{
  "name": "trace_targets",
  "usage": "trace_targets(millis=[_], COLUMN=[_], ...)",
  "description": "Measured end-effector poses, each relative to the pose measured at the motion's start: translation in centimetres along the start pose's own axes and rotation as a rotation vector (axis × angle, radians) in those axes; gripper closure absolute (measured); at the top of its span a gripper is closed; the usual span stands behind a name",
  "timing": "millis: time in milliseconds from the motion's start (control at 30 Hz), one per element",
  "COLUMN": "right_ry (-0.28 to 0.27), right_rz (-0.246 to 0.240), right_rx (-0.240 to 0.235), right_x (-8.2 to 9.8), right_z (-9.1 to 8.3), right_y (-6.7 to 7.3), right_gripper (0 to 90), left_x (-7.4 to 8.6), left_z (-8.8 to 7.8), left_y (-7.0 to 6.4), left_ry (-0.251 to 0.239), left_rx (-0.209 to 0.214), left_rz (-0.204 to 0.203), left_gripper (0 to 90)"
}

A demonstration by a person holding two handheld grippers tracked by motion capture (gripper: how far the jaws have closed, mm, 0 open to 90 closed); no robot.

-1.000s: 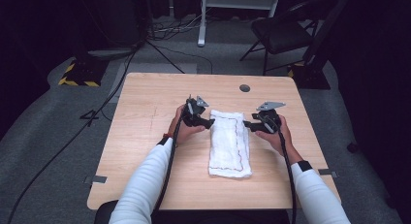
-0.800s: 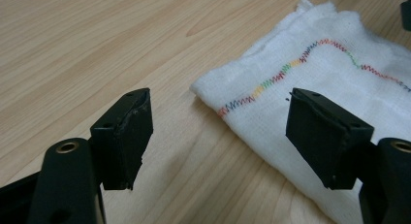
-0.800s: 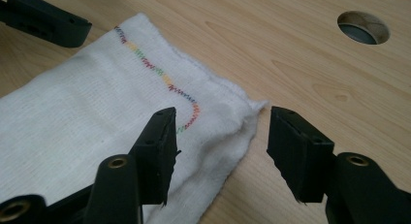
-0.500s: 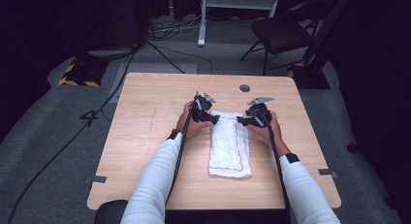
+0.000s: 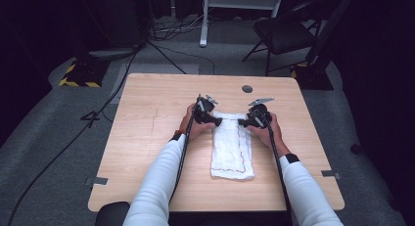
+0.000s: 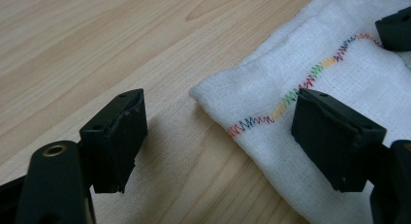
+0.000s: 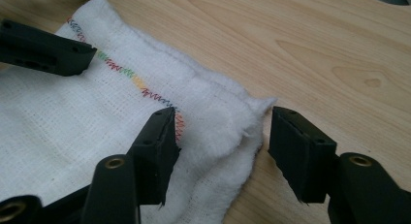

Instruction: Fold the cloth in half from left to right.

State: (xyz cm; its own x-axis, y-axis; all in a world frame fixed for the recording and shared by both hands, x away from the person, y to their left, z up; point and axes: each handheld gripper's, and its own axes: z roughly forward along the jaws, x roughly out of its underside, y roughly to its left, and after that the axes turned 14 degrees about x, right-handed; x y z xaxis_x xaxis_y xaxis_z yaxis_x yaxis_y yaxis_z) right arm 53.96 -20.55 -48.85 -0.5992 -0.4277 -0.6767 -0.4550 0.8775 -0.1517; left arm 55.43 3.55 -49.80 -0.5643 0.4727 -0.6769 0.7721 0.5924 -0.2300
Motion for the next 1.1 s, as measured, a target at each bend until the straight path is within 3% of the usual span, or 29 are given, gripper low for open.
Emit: trace_targets(millis=[133,233,467,600,700,800,1000,1100], right_ry=[0.003,-0.007,-0.015,-0.018,-0.031,-0.045,-0.086,-0.094], right_rz=[0.012,0.018,-0.004,-0.019,-0.04,-0.053,-0.021,-0.037], right_rx=[-0.002,-0.023,-0.065,-0.068,-0.041,-0.025,-0.02,-0.011], right_x=[0.1,0.3,0.1,0.0,-0.1,-0.4,-1.2,-1.6], right_z=[0.1,0.1,0.1,0.1,0.1,0.2,-0.1,-0.2], right_y=[0.0,-0.1,0.4,0.5,0.7,0.8,0.7,0.9], right_gripper=[45.2,51.7,73.5,77.6,79.4,80.9,82.8,83.0], left_x=[0.0,0.0,-0.2,-0.2,-0.4,-0.7,-1.1,-1.4], left_z=[0.0,-0.1,-0.3,-0.3,-0.2,-0.1,-0.4,-0.8], left_y=[0.0,0.1,-0.5,-0.7,-0.8,-1.0,-0.6,-0.6], left_ry=[0.002,0.009,0.025,0.028,0.029,0.041,0.022,0.023], left_rx=[0.004,0.021,0.1,0.124,0.116,0.071,0.038,0.014], left_rz=[0.006,0.031,0.08,0.075,0.094,0.117,0.127,0.137], left_gripper=[20.8,23.0,58.2,70.7,76.2,78.8,80.8,81.1])
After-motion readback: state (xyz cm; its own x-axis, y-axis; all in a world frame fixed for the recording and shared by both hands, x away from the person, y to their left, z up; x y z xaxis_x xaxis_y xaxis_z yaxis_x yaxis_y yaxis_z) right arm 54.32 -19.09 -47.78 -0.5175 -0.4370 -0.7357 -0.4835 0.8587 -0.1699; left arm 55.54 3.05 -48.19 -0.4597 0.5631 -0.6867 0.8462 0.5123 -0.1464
